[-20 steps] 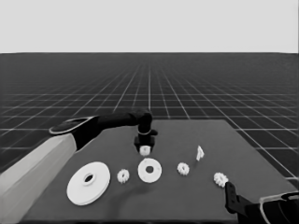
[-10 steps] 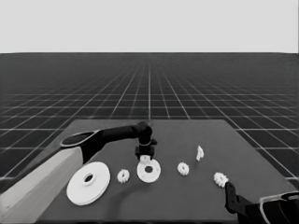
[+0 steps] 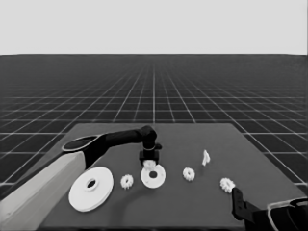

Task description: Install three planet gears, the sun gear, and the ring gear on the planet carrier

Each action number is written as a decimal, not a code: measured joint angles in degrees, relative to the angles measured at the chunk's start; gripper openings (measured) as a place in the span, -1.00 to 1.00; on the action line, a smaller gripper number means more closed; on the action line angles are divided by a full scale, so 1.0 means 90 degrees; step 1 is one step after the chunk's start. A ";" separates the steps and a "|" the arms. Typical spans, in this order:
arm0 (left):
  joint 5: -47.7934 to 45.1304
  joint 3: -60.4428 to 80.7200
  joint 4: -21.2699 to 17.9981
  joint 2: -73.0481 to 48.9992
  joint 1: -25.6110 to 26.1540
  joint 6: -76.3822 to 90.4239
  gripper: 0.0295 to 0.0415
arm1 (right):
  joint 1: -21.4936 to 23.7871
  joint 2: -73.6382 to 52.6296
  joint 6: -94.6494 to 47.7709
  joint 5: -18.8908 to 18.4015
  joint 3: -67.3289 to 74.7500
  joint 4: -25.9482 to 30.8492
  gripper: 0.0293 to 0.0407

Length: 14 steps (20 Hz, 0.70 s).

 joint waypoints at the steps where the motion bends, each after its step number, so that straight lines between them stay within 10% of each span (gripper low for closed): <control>1: 0.0230 0.0446 -0.0285 -0.0155 -0.0312 -0.0243 0.49 | 0.0000 0.0000 0.0000 0.0000 0.0000 0.0000 0.61; 10: 0.0465 0.0770 -0.0791 -0.0250 -0.0907 -0.0423 0.49 | 0.0000 0.0000 0.0000 0.0000 0.0000 0.0000 0.61; 14: 0.0639 0.4582 -0.0552 -0.2753 -0.0729 -0.1739 0.49 | 0.0000 0.0000 0.0000 0.0000 0.0000 0.0000 0.61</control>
